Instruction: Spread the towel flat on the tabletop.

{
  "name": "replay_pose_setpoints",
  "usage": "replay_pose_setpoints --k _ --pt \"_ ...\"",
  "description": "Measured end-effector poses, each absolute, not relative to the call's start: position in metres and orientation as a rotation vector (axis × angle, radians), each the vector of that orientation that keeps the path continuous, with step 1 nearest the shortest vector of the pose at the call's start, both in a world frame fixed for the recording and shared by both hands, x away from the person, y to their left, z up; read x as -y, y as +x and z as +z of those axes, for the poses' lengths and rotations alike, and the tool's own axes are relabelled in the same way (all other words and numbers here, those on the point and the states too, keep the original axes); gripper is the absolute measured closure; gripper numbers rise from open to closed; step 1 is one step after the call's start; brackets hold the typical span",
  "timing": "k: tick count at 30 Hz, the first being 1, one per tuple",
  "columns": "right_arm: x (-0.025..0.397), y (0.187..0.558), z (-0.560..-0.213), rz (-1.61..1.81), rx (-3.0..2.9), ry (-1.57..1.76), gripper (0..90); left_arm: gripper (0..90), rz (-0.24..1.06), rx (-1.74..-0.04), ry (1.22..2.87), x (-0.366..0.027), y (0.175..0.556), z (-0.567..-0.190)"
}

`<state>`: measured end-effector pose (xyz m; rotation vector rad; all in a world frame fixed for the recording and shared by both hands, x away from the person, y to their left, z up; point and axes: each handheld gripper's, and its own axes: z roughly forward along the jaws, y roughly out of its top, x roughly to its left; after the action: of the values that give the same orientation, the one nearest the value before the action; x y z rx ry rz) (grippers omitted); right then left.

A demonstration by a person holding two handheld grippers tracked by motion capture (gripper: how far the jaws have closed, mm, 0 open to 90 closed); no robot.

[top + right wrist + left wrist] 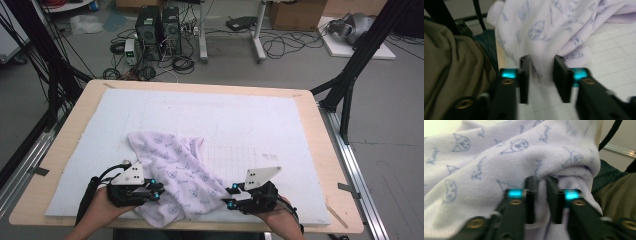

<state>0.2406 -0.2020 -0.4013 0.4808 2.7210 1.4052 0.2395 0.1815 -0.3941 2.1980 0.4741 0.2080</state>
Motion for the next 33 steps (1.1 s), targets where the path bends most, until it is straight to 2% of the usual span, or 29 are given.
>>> replay_pose_setpoints --k 2,7,11,14,15,18,20,21,22,33 --pt "0.204 0.248 -0.393 1.462 -2.676 0.508 55.0 62.8 0.219 -0.489 2.180 -0.186 0.241 -0.389" --pt "0.191 0.274 -0.381 1.465 -2.589 0.528 53.3 56.0 0.276 -0.537 2.151 -0.195 0.252 -0.381" --pt "0.166 0.294 -0.396 1.379 -2.647 0.498 53.0 51.7 0.281 -0.579 2.171 -0.193 0.268 -0.389" --pt "0.151 0.306 -0.410 1.331 -2.712 0.512 50.9 50.4 0.226 -0.608 2.193 -0.190 0.281 -0.402" --pt "0.148 0.308 -0.414 1.310 -2.731 0.507 51.0 52.2 0.211 -0.609 2.204 -0.189 0.284 -0.406" --pt "0.141 0.313 -0.424 1.261 -2.793 0.511 56.7 65.6 0.169 -0.609 2.227 -0.186 0.290 -0.416" --pt "0.141 0.314 -0.432 1.268 -2.831 0.511 70.0 73.6 0.129 -0.602 2.231 -0.185 0.293 -0.421" --pt "0.142 0.312 -0.435 1.289 -2.835 0.504 79.1 81.6 0.116 -0.595 2.228 -0.184 0.293 -0.422" --pt "0.143 0.311 -0.434 1.303 -2.833 0.508 80.8 84.0 0.123 -0.586 2.246 -0.184 0.294 -0.421" --pt "0.179 0.282 -0.408 1.326 -2.729 0.531 82.0 87.0 0.140 -0.559 2.228 -0.176 0.291 -0.411"
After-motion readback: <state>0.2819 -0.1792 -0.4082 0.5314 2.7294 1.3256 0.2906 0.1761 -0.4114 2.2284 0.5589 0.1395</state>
